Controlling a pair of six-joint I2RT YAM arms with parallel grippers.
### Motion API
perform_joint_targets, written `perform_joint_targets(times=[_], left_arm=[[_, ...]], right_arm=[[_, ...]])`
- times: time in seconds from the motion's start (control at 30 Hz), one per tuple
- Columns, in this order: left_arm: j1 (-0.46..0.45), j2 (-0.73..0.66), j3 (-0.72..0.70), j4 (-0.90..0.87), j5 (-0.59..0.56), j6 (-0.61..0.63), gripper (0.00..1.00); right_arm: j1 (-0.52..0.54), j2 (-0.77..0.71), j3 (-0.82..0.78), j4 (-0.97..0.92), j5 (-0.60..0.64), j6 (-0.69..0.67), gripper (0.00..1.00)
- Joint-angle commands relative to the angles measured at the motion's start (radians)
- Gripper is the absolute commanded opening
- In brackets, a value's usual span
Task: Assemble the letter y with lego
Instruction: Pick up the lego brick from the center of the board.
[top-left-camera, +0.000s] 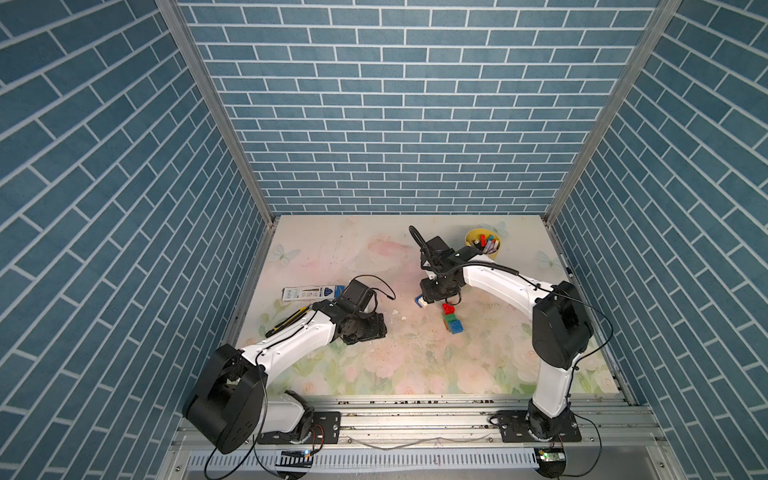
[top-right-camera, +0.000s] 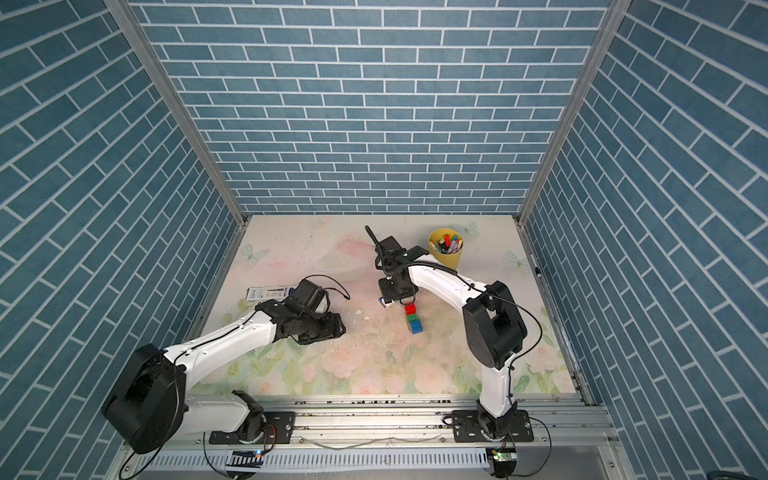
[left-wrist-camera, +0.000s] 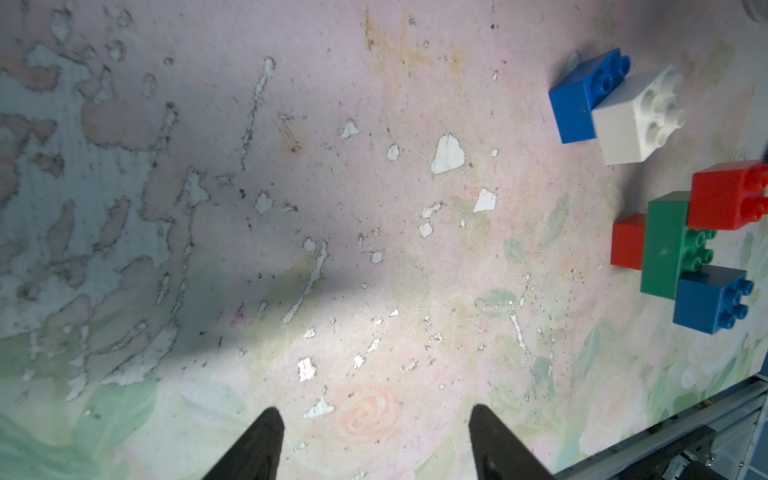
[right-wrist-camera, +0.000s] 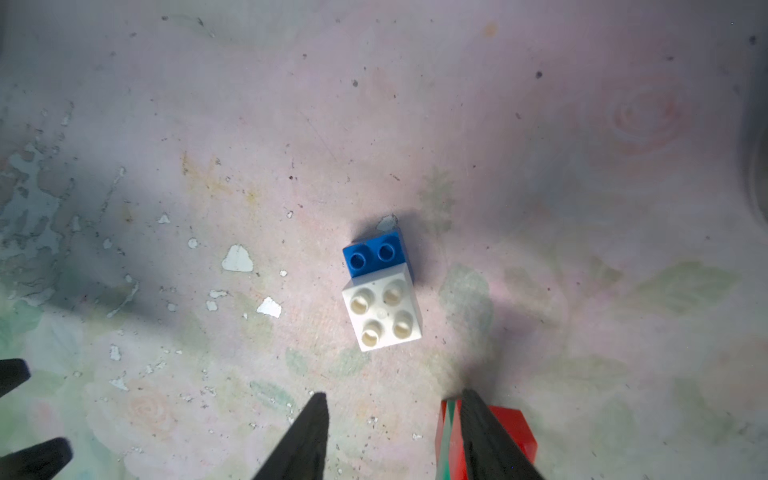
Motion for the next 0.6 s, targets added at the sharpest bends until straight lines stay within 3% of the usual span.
perform_joint_targets(times=[0.0,0.3,0.57], left_arm=[[-0.003,-0.023,-0.013,-0.002,-0.031,-0.007,0.74],[-0.003,-0.087,-0.029,0.002,-0.066,-0.003,0.76],[-0.002,-0.061,-0.024,-0.024,-0.076,-0.002,0.76]], right_arm=[[0.003,0.044,0.045,-0.004,-0.029,-0.042,0.53],[0.002,0.143,0.086,0.006,-0.035,-0.059,0.5],[0.014,0.155,0.111,-0.011,-0.067,-0.079,0.33]])
